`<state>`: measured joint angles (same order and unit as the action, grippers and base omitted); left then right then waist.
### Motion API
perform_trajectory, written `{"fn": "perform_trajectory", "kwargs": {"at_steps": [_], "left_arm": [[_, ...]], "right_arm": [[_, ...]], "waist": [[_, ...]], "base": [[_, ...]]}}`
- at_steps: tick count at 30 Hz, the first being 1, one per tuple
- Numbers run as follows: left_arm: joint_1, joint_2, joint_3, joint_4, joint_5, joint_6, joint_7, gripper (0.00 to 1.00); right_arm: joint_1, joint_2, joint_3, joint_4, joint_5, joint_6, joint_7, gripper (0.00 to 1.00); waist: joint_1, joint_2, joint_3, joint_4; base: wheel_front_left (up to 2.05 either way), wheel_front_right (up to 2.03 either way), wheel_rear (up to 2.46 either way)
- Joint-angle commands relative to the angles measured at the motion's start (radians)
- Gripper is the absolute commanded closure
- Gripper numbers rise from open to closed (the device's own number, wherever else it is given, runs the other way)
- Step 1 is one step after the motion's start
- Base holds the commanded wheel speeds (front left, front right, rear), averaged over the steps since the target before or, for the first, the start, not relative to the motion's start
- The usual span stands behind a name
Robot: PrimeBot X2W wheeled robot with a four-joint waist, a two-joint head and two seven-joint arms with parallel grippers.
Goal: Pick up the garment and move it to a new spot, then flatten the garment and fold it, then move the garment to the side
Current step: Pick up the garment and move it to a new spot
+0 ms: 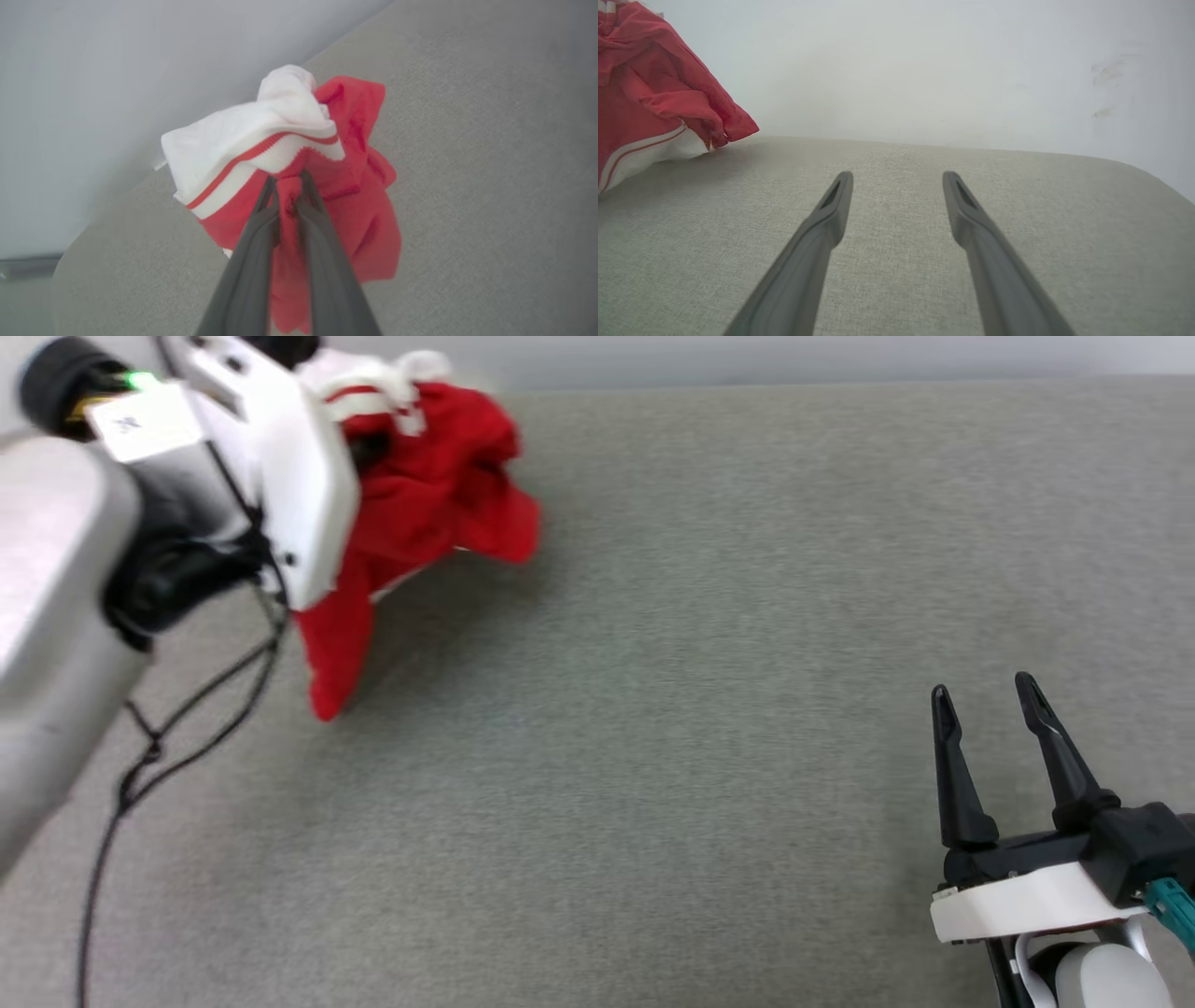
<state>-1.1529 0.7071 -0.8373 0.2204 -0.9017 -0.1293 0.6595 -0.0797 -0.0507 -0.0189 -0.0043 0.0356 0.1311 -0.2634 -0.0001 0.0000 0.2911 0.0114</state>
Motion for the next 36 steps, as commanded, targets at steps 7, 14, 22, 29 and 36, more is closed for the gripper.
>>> {"fn": "perform_trajectory", "kwargs": {"at_steps": [7,14,22,29,36], "left_arm": [[-0.046,-0.111,-0.114,-0.059,-0.005,0.000,-0.054,1.00],[-0.034,-0.229,-0.285,-0.075,-0.027,0.000,-0.130,1.00],[0.074,-0.340,-0.437,-0.018,-0.032,0.000,-0.194,1.00],[0.269,-0.420,-0.443,-0.033,0.061,0.000,-0.111,1.00],[0.281,-0.451,-0.442,-0.008,0.103,0.000,-0.227,0.00]], "right_arm": [[0.014,0.001,-0.002,0.006,0.036,-0.001,-0.002,0.00],[0.011,0.001,-0.011,0.012,0.054,-0.001,-0.002,0.00],[-0.012,0.001,-0.014,0.014,0.064,-0.001,-0.002,0.00],[-0.026,0.001,-0.018,0.022,0.062,-0.001,-0.002,0.00],[-0.018,0.001,-0.017,0.036,0.051,-0.001,-0.002,0.00]], "waist": [[0.0001,0.0000,-0.023,-0.131],[0.0001,0.0000,-0.004,-0.188],[0.0001,0.0000,0.034,-0.202],[0.0001,0.0000,0.062,-0.184],[0.0001,0.0000,0.028,-0.153]], "base": [[0.00,0.00,0.00],[0.00,0.00,0.00],[0.00,0.00,0.00],[0.00,0.00,0.00],[0.00,0.00,0.00]]}}
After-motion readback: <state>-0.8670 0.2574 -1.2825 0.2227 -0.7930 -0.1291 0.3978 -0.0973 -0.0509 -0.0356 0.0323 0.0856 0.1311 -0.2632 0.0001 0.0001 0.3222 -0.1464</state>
